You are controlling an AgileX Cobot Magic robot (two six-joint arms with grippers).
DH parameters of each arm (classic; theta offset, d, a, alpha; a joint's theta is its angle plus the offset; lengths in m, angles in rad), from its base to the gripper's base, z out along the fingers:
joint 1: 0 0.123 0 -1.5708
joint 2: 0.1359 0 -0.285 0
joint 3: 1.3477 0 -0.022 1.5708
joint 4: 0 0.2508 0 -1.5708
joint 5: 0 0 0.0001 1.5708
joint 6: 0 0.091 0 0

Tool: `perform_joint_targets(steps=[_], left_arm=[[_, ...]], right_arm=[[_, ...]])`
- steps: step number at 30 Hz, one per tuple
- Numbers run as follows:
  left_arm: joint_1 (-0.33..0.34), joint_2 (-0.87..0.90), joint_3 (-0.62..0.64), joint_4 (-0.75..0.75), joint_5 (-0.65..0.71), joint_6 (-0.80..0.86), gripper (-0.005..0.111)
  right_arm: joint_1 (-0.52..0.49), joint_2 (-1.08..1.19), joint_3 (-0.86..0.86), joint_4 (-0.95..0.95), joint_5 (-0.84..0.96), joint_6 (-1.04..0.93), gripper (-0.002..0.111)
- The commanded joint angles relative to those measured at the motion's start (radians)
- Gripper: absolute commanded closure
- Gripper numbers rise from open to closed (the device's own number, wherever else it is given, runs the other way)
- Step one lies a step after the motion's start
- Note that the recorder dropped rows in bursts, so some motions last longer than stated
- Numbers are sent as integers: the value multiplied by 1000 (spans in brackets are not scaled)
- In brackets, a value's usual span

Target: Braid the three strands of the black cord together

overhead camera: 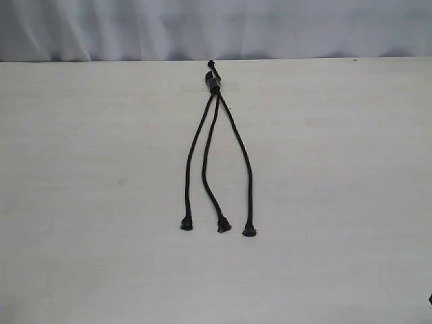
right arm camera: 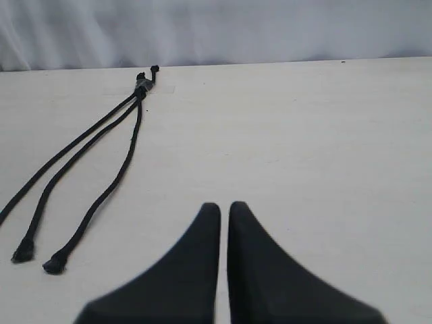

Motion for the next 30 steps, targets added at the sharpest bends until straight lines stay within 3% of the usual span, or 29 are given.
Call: perform_joint_targets(steps=[1,21,26,27,30], left_arm=[[0,-2,2,3,-12,-3,107],[0,-2,2,24,-15,-3,107],[0,-2,2,30,-151,-3,107],[0,-2,2,30,-238,-3,107],[0,-2,2,30,-296,-3,107]], right_arm=[[-6,-3,3,2,-13,-1,104],[-6,-3,3,-27,-48,-5,104],[-6,-3,3,-49,-71,-5,104],[-6,-3,3,-71,-134,-5,104],[-6,-3,3,-87,-240,-5,104]])
